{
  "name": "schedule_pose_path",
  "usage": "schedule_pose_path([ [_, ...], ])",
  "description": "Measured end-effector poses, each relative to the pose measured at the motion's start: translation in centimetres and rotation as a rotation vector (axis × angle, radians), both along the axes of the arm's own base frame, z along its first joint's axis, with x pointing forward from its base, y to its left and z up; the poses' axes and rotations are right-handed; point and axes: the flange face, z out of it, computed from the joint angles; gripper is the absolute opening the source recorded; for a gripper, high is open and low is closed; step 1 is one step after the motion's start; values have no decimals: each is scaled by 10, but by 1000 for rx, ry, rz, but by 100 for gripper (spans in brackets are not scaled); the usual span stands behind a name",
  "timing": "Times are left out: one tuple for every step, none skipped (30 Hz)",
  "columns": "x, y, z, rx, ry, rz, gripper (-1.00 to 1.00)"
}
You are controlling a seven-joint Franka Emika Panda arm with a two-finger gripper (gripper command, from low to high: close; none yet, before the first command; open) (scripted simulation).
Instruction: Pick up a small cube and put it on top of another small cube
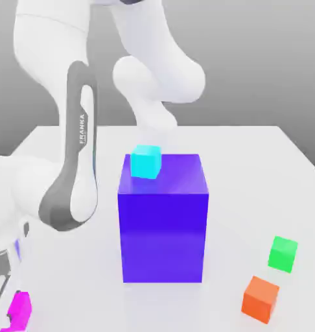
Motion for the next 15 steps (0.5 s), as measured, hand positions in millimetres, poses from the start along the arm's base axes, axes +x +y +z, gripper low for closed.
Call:
schedule_pose_path([
  [0,0,12,0,0,0,-100],
  [0,0,25,0,0,0,-100],
  [0,0,39,-1,-2,1,-100],
  [5,2,53,-8,-24,14,-100],
  [13,17,64,-7,-43,44,-100],
  [22,37,74,-5,-60,82,-100],
  [30,61,82,-2,-75,125,-100],
  [37,86,90,1,-90,169,-100],
  [43,111,98,4,-102,213,-100],
  [47,136,104,6,-114,256,-100],
  [49,161,111,8,-125,300,-100],
  [51,185,117,10,-135,343,-100],
  [50,210,122,12,-142,386,-100],
  [48,235,125,14,-146,429,-100],
  [44,259,128,16,-148,472,-100],
])
